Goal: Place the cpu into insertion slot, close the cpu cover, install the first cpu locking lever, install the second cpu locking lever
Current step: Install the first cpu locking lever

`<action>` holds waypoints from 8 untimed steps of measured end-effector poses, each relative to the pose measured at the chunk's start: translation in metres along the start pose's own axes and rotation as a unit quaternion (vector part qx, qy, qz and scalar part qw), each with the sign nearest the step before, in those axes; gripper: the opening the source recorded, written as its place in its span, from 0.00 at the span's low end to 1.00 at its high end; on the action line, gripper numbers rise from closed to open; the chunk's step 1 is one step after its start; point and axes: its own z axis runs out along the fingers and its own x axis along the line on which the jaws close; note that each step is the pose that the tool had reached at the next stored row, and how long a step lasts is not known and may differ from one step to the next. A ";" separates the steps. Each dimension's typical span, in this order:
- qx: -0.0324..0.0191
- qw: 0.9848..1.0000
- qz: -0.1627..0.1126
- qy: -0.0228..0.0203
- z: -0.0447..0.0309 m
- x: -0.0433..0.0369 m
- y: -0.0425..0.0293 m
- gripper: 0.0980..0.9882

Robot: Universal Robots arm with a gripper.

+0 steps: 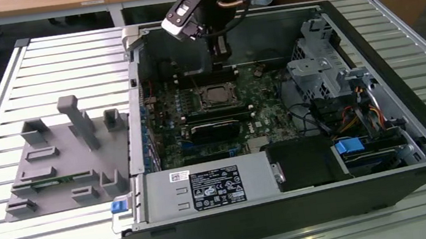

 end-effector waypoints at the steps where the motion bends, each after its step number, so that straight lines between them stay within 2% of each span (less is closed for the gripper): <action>1: 0.000 1.000 -0.009 0.000 0.0000 0.0000 0.0000 0.01; 4: 0.000 0.999 -0.036 0.001 0.0000 0.0000 0.0000 0.01; 8: 0.001 0.997 -0.071 0.001 0.0001 0.0000 0.0000 0.01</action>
